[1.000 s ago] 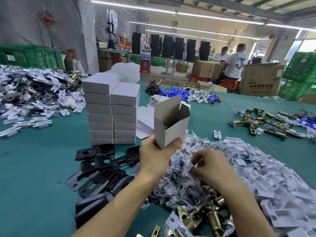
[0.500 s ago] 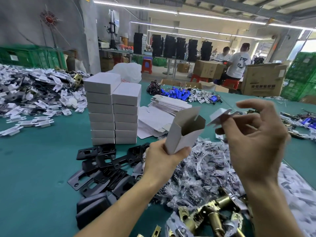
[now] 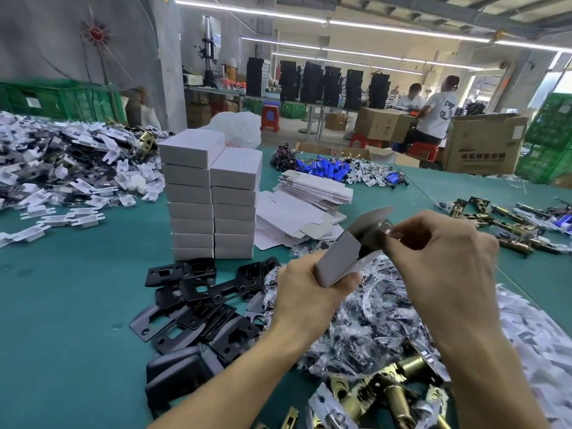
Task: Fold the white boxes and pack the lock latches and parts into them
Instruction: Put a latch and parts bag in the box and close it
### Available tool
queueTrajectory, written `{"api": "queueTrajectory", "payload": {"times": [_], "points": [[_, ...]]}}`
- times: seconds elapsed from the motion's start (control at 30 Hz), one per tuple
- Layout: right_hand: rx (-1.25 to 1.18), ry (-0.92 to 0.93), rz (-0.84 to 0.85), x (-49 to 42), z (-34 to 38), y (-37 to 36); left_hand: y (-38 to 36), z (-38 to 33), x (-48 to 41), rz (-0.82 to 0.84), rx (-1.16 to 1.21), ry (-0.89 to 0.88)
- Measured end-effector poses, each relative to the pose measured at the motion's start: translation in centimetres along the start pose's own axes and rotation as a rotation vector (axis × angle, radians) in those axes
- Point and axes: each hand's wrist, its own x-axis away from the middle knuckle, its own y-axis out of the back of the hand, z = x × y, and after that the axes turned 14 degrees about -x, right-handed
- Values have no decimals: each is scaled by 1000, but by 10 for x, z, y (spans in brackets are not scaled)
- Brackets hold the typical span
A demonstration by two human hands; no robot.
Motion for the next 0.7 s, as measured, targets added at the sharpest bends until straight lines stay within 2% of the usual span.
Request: {"api": "queueTrajectory", "payload": {"times": [0.13,0.4,0.53,0.7], "points": [[32,-96,131,-4,-5,7,1,3,-2,-17,-57,-5],[22,-130,89,-4,-9,5,1,1,1,-49,-177,-117],[28,-185,172,-6,-12,4,1,1,1,-54,-197,-164],[59,-254,327,-9,-17,5,0,4,0,13,-228,-117]]}}
